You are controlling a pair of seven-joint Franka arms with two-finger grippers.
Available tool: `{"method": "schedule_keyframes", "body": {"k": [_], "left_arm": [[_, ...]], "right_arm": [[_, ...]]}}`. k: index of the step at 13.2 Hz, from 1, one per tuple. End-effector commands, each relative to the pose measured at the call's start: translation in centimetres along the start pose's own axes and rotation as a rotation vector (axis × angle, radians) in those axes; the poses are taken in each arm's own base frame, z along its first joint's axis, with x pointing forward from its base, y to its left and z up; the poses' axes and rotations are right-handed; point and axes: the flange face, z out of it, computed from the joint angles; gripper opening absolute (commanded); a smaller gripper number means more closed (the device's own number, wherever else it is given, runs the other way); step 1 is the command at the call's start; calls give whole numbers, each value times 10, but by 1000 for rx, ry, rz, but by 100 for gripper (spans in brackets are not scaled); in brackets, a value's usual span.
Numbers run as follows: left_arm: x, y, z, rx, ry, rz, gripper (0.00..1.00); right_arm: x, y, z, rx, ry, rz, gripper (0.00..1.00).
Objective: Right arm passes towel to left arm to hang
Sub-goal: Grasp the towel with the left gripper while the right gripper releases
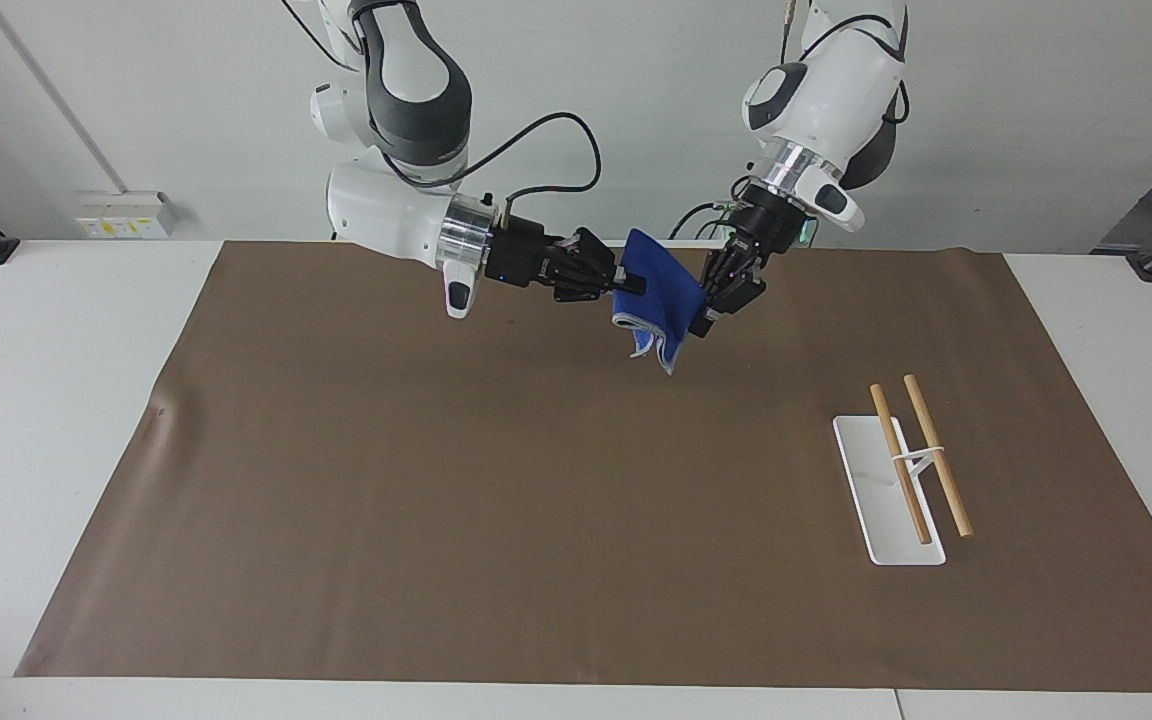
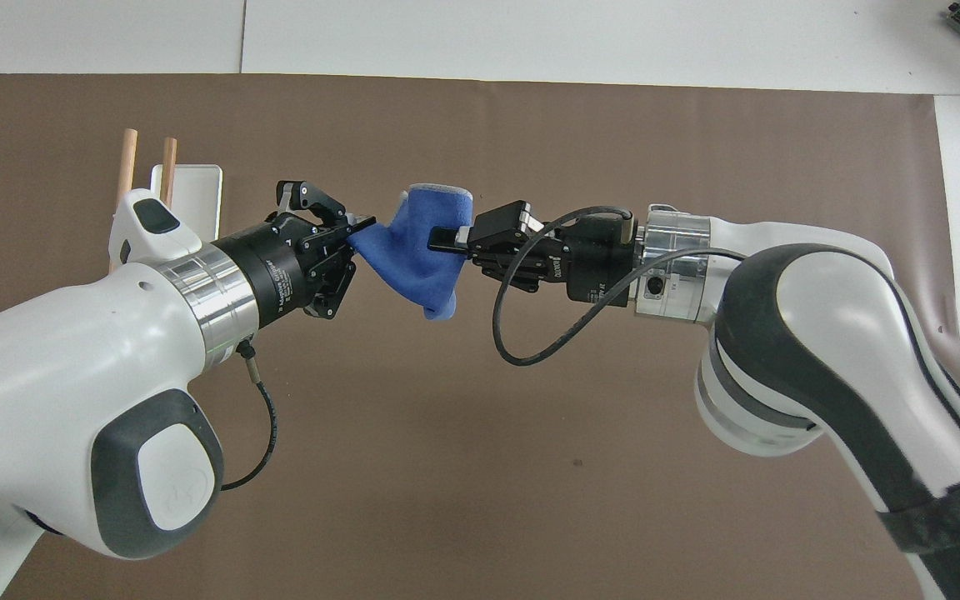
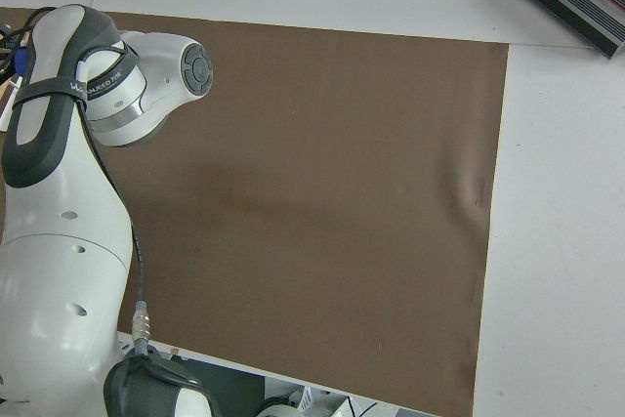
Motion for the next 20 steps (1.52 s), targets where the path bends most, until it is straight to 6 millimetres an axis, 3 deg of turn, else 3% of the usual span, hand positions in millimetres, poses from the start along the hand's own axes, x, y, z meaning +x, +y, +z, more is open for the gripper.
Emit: {"method": "schedule_keyframes", "body": {"k": [1, 8, 9, 10, 11, 15, 20], "left_arm": [[10, 8, -2, -9, 7, 31, 0], [17, 11, -4, -15, 15, 35, 0], [17, 11, -4, -15, 15, 35, 0], [17, 11, -4, -15, 15, 35, 0], [17, 11, -4, -15, 15, 35, 0], [17, 11, -4, -15, 15, 35, 0], [17, 11, -4, -15, 15, 35, 0]], "right_arm": [[-4, 2, -2, 9, 15, -4, 0], [-1, 3, -3, 2, 45, 5, 0], [-2, 3, -3, 1, 45, 8, 10], [0, 3, -4, -4, 52, 5, 85], [1, 3, -6, -15, 72, -10, 100], [8, 7, -9, -171, 113, -129, 100], [33, 27, -30, -544, 161, -349, 100]]}}
